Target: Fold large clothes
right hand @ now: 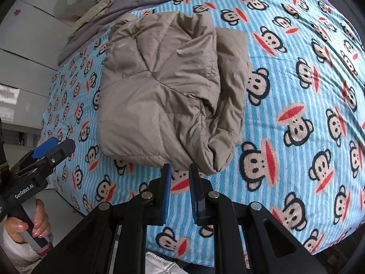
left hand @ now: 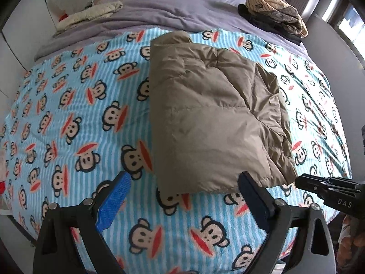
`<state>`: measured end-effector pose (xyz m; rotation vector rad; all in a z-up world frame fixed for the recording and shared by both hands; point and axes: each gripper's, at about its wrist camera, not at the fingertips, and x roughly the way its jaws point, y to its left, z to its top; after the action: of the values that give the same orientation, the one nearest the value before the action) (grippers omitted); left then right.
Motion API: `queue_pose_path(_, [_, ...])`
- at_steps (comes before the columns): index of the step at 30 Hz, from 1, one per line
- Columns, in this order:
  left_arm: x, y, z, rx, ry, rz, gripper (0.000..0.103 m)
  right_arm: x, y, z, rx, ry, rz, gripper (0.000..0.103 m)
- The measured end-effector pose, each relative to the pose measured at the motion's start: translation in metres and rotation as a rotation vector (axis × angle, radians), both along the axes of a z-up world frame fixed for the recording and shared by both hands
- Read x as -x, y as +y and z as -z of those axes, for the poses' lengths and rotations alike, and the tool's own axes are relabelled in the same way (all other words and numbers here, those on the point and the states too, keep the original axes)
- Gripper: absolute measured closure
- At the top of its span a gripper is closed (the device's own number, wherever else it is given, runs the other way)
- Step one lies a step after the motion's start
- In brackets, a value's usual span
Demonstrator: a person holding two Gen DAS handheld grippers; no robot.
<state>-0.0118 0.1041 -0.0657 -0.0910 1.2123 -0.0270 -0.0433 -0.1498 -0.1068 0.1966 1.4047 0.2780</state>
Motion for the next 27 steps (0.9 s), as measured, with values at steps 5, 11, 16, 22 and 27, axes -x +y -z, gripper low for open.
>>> queue_pose_path(5, [0.005,0.005,-0.006,-0.035,-0.005,-0.033,0.0,0.002,0.005,-0.006,0.0,-0.006,-0.003,0.086])
queue_pose_path(11, [0.009,0.012,-0.019,-0.039,-0.046,-0.072,0.0,0.003,0.007,-0.02,0.011,-0.037,0.009,0.05])
queue_pose_path(16, [0.007,0.018,-0.029,-0.034,-0.049,-0.1,0.0,0.001,0.011,-0.043,0.019,-0.1,0.023,0.037])
queue_pose_path(22, [0.01,0.008,-0.047,-0.093,-0.069,-0.074,0.0,0.003,0.022,-0.069,0.098,-0.197,0.013,0.022])
queue_pose_path(27, [0.012,0.005,-0.06,-0.096,-0.094,-0.075,0.0,0.009,0.026,-0.091,0.164,-0.292,0.037,0.016])
